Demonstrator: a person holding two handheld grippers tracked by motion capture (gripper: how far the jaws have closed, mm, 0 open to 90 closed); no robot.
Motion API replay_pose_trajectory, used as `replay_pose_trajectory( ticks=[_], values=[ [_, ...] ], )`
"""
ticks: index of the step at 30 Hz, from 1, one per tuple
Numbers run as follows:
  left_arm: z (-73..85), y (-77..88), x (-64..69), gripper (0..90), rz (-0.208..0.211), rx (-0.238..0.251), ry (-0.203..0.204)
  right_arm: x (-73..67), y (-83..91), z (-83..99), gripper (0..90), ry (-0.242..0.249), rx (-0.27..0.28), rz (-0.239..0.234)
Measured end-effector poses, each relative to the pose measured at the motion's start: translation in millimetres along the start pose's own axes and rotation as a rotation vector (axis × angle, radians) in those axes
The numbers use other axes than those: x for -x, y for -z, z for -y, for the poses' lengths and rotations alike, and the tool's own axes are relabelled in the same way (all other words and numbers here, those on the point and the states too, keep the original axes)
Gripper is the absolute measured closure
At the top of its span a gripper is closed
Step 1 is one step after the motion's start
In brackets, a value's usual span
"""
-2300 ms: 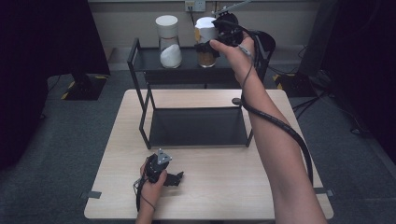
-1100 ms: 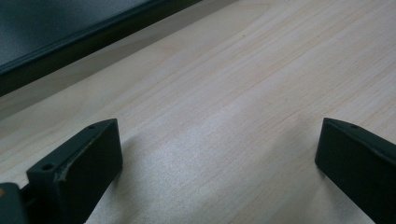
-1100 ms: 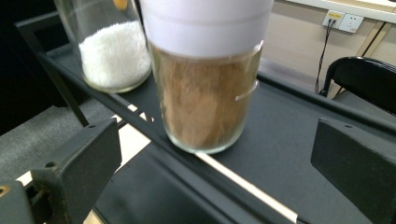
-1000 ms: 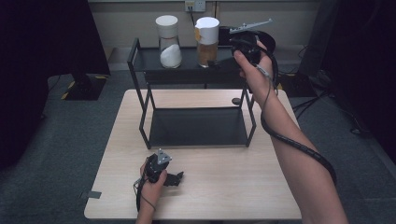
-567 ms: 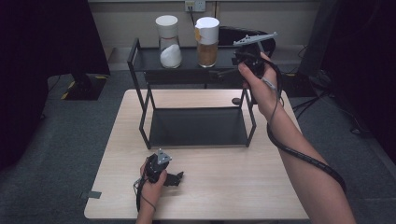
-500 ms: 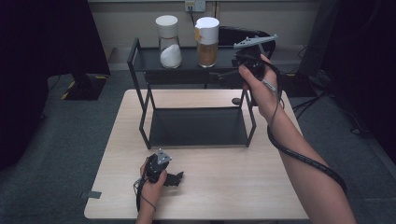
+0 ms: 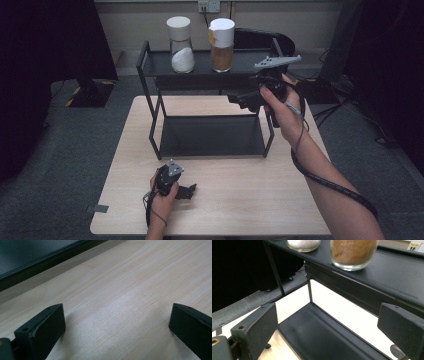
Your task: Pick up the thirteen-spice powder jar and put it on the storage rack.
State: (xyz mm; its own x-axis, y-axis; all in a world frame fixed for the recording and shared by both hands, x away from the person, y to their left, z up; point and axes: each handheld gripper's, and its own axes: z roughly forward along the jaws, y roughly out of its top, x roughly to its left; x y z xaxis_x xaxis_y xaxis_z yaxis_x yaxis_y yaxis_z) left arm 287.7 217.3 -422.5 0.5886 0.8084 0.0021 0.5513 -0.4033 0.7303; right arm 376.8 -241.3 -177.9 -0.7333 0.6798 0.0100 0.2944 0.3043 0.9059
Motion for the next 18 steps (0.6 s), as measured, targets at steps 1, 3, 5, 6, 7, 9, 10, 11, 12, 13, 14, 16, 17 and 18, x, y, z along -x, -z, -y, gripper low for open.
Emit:
replay_pose_trajectory(
  ticks=[1, 3, 5, 6, 7, 9, 10, 11, 12, 13, 14, 16, 17, 18],
  values=[
    [0.1, -0.1, 0.0, 0.0, 0.000, 0.001, 0.000, -1.8, 0.5, 1.9, 2.0, 0.011, -0.005, 0.007],
    [0.1, 0.0, -0.1, 0.0, 0.000, 0.000, 0.000, -1.5, 0.9, 7.0, 2.1, 0.011, -0.008, -0.001],
    [0.1, 0.0, 0.0, 0.0, 0.000, 0.001, 0.000, -1.7, 1.0, 12.2, 2.1, 0.013, -0.011, -0.005],
    [0.1, 0.0, -0.1, 0.0, 0.000, 0.000, 0.000, -1.0, 1.0, 14.8, 2.1, 0.011, -0.012, -0.013],
    [0.1, 0.0, -0.1, 0.0, 0.000, 0.000, 0.000, -1.2, 0.9, 17.1, 2.1, 0.012, -0.015, -0.014],
    [0.1, -0.1, -0.2, 0.0, 0.001, 0.000, 0.000, -2.0, 0.6, 21.0, 2.1, 0.022, -0.022, -0.015],
    [0.0, 0.0, -0.2, 0.0, 0.001, 0.000, 0.000, -1.5, 0.4, 23.2, 2.1, 0.022, -0.022, -0.019],
    [0.1, 0.0, -0.2, 0.0, 0.001, 0.000, 0.000, -1.8, 0.3, 25.4, 2.1, 0.024, -0.024, -0.018],
    [0.2, -0.1, -0.1, 0.0, 0.001, 0.001, 0.000, -1.6, 0.0, 27.5, 2.1, 0.024, -0.025, -0.020],
    [0.2, -0.1, -0.1, 0.0, 0.001, 0.001, 0.000, -0.9, -0.2, 30.0, 2.1, 0.023, -0.026, -0.025],
    [0.1, 0.0, -0.1, 0.0, 0.000, 0.000, 0.000, -0.9, -0.5, 32.6, 2.1, 0.022, -0.025, -0.025],
    [0.1, 0.0, -0.1, 0.0, 0.000, 0.001, 0.000, -0.9, -1.5, 37.3, 2.1, 0.026, -0.032, -0.028],
    [0.1, 0.0, -0.1, 0.0, 0.000, 0.000, 0.000, -0.5, -2.1, 40.1, 2.1, 0.026, -0.033, -0.031],
    [0.1, 0.0, -0.1, 0.0, 0.001, 0.000, -0.001, -0.5, -2.5, 42.9, 2.1, 0.027, -0.036, -0.034]
  ],
)
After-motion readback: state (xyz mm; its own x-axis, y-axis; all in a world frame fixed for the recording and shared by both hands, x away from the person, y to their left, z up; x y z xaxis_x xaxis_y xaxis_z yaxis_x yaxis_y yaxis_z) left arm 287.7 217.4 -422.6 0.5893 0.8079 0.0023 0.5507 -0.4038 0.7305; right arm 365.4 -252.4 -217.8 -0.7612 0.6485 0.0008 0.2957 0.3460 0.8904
